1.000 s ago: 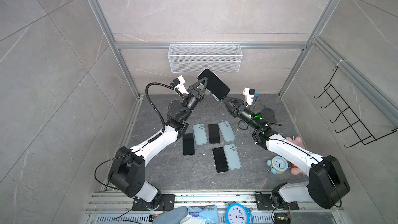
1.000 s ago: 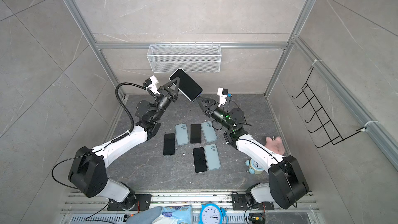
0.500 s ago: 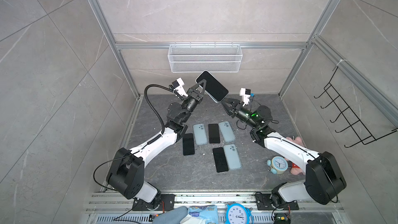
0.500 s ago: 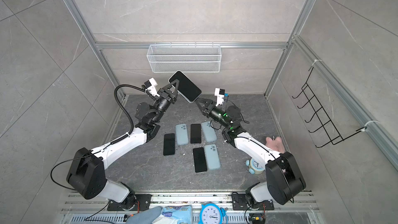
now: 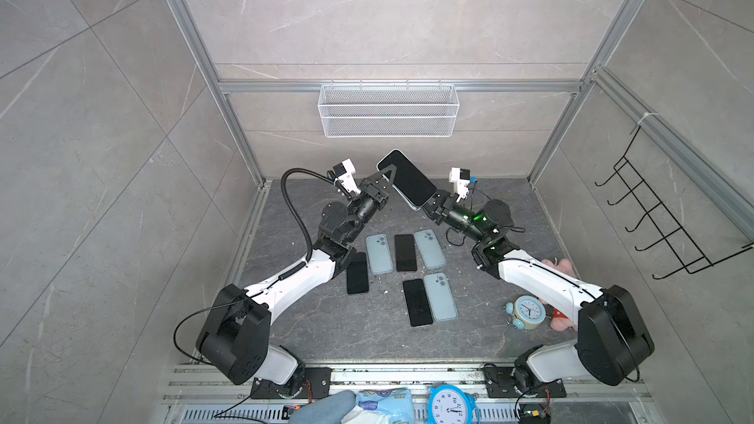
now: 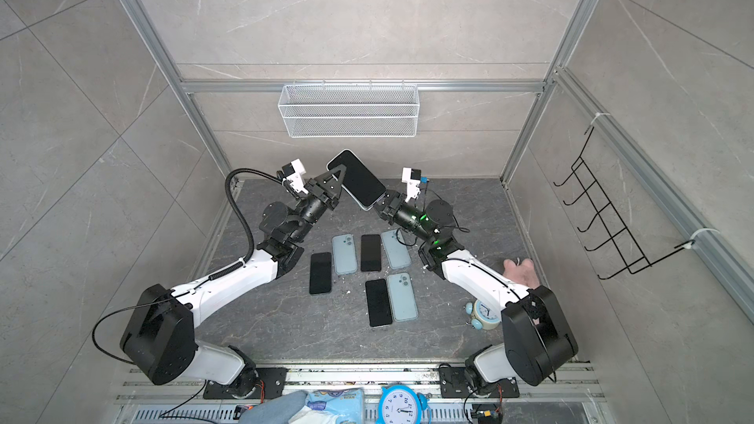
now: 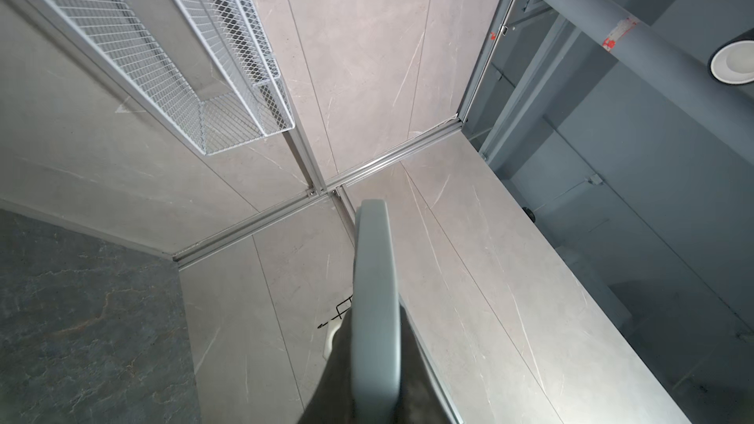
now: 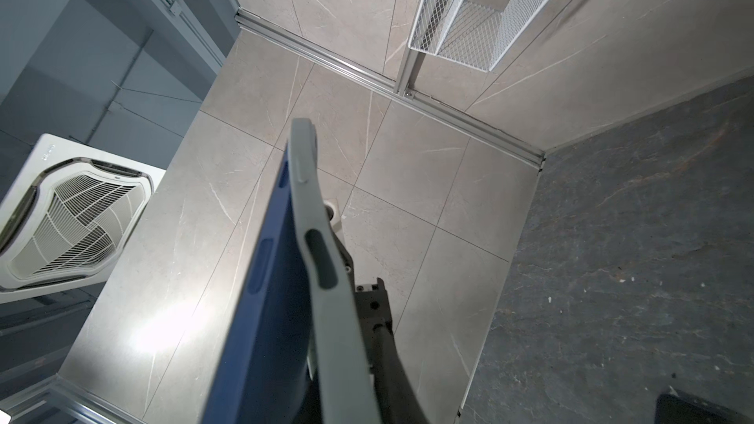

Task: Take the phone out of the phone case

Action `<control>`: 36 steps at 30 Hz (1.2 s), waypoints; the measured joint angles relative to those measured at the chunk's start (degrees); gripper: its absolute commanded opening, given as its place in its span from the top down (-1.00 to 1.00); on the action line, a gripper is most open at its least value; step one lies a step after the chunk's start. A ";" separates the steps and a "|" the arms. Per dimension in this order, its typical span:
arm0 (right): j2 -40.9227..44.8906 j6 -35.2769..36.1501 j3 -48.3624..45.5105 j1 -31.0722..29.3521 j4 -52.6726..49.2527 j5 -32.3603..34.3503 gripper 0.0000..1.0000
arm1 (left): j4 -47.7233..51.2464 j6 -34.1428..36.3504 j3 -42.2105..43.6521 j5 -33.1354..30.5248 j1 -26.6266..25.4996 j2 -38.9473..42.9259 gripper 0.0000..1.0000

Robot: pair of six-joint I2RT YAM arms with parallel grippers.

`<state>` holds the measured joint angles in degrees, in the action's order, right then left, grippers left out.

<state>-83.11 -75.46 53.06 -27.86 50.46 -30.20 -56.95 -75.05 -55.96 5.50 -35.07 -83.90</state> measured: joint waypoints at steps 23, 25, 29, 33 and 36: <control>16.50 2.01 -16.15 -0.33 -29.73 9.22 1.00 | 24.33 12.76 12.11 -0.92 -2.25 7.41 -0.37; 15.91 2.01 -17.33 -0.33 -31.47 9.86 1.00 | 31.12 20.85 10.23 -0.37 -4.33 11.63 -0.38; 13.99 1.86 -18.40 -0.33 -32.81 10.49 1.00 | 44.92 37.11 1.84 1.05 -10.29 14.40 -0.40; 11.78 1.55 -18.58 -0.33 -32.65 10.51 1.00 | 58.47 51.47 -5.81 0.85 -15.26 12.44 -0.40; 10.43 1.38 -18.58 -0.33 -32.59 10.51 1.00 | 65.96 58.90 -10.10 0.11 -16.85 8.22 -0.39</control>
<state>-72.69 -74.08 34.48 -28.18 17.87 -19.68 9.02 -16.14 -66.06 5.61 -51.92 -75.68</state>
